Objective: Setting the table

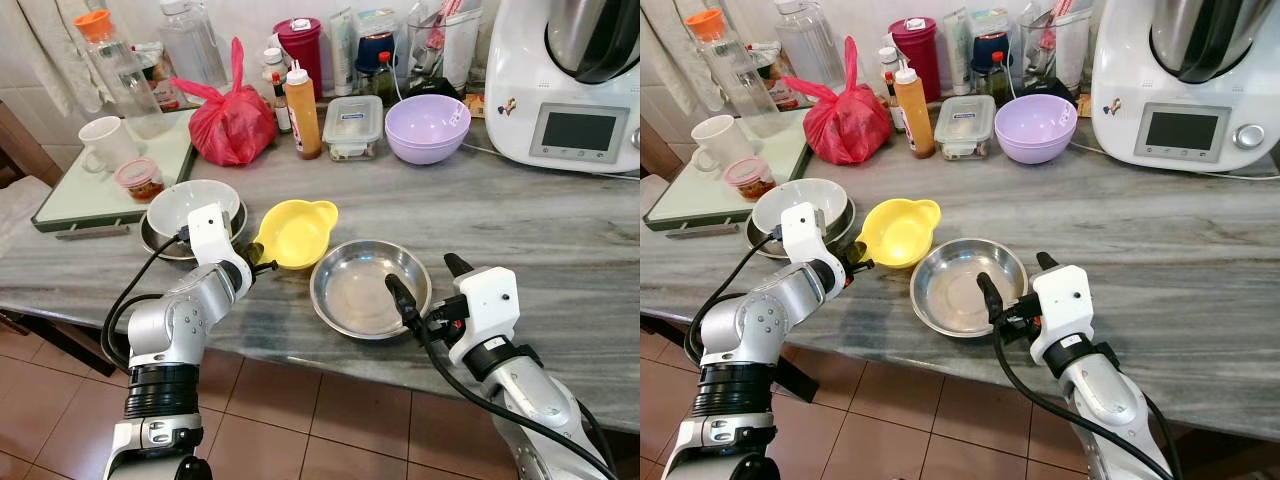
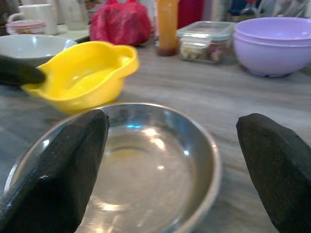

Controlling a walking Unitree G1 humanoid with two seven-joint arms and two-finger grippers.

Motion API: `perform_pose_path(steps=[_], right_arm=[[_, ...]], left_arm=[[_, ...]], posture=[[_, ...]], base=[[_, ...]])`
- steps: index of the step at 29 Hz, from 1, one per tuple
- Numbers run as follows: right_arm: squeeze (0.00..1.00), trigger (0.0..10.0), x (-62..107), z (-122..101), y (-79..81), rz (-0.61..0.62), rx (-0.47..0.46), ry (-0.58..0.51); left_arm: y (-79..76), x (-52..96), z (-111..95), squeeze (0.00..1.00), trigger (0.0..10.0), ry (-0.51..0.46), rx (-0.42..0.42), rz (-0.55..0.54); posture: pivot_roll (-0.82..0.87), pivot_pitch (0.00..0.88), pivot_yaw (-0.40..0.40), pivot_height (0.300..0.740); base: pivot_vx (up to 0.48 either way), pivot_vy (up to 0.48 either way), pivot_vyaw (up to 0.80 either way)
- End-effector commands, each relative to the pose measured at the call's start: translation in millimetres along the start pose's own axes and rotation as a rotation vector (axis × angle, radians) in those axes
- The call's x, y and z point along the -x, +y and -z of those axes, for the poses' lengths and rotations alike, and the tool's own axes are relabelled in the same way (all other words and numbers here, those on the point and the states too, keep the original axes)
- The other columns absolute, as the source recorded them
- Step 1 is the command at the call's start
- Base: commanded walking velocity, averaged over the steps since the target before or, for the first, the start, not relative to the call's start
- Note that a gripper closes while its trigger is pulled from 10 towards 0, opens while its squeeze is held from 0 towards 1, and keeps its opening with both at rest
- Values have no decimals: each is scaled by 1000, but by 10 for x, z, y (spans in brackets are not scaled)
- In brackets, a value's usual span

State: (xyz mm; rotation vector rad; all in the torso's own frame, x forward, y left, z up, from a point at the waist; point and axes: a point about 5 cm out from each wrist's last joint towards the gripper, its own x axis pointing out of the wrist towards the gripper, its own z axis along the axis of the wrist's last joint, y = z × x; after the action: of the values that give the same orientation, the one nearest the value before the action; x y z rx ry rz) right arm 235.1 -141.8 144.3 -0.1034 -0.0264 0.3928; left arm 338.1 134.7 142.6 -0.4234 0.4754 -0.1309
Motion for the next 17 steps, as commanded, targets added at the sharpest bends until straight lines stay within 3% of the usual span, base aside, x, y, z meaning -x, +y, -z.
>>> perform_pose_path(steps=[1, 10, 11, 12, 14, 15, 17], right_arm=[[0, 10000, -10, -43, 69, -35, -12, -15], [0, 10000, -20, -21, 113, -61, -25, -3], [0, 10000, -22, -18, 112, -61, -27, -1], [0, 10000, -22, -17, 112, -61, -27, -1], [0, 10000, -24, -14, 119, -63, -28, 1], [0, 10000, -24, -14, 119, -63, -28, 1], [0, 10000, -29, -12, 119, -64, -29, 2]], left_arm=[[10, 13, -66, 0, 10000, -3, -12, 23], [5, 19, -66, 16, 10000, 28, -41, 35], [0, 20, -67, 318, 10000, 37, -44, 39], [-2, 21, -67, 318, 10000, 39, -44, 41], [4, 29, -67, 510, 10000, 49, -56, 42], [4, 29, -67, 510, 10000, 49, -56, 42], [8, 32, -69, 647, 10000, 51, -61, 39]], posture=[[-181, 81, 164, 740], [-179, 81, 170, 740], [-179, 81, 170, 740], [-179, 81, 170, 740], [-175, 81, 171, 740], [-175, 81, 171, 740], [-174, 80, 170, 740]], base=[[0, 0, 0], [0, 0, 0], [0, 0, 0], [0, 0, 0], [0, 0, 0], [0, 0, 0], [0, 0, 0]])
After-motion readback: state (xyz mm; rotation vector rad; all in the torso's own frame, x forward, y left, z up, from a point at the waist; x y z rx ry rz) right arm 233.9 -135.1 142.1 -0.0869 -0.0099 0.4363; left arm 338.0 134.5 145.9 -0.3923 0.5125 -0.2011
